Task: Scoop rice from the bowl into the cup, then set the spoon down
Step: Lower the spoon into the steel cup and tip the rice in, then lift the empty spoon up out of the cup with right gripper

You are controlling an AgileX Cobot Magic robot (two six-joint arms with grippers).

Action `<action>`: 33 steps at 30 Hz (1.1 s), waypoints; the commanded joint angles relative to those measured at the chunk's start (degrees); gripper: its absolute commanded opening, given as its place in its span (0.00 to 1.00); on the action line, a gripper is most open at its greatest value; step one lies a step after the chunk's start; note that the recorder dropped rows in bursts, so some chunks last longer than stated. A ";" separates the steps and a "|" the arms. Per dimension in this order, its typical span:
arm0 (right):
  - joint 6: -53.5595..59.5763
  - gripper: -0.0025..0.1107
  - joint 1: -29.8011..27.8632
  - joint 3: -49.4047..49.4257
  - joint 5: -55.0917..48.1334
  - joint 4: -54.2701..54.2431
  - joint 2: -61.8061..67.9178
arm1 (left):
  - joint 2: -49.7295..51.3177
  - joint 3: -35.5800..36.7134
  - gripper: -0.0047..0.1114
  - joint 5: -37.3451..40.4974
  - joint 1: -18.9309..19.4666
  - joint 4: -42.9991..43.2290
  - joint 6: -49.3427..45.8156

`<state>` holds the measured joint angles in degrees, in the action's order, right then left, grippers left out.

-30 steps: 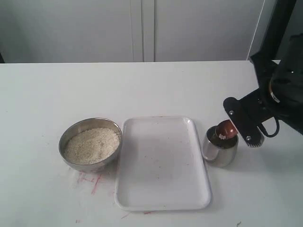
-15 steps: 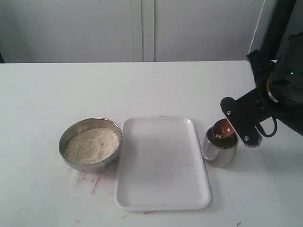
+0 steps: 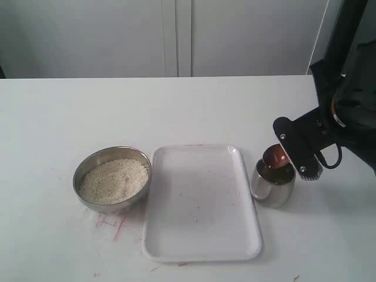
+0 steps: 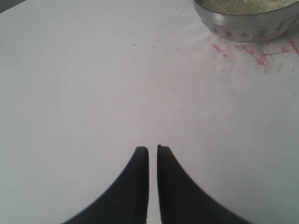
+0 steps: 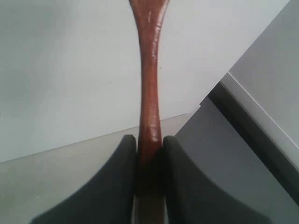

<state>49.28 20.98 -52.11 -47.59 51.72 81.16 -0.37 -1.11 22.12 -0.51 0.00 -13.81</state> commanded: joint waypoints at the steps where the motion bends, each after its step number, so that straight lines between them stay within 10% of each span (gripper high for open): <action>1: -0.21 0.02 0.18 0.28 -1.03 0.63 -0.57 | 0.37 0.53 0.16 2.77 -0.22 -0.32 0.33; 11: -9.43 0.02 0.18 0.28 1.67 0.45 -0.57 | 0.37 0.53 0.16 2.77 -0.22 -0.32 0.33; 23: -64.59 0.02 0.18 0.28 20.14 -0.96 -10.67 | 0.37 0.53 0.16 2.77 -0.22 -0.32 0.33; 26: -81.07 0.02 0.18 0.28 25.19 -8.96 -14.20 | 0.37 0.53 0.16 2.77 -0.22 -0.32 0.33; 33: -81.38 0.02 0.18 0.28 28.26 -33.95 -17.74 | 0.37 0.53 0.16 2.77 -0.22 -0.32 0.33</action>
<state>-31.88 21.11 -52.11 -19.82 22.88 63.96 -0.37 -1.11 22.12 -0.51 0.00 -13.81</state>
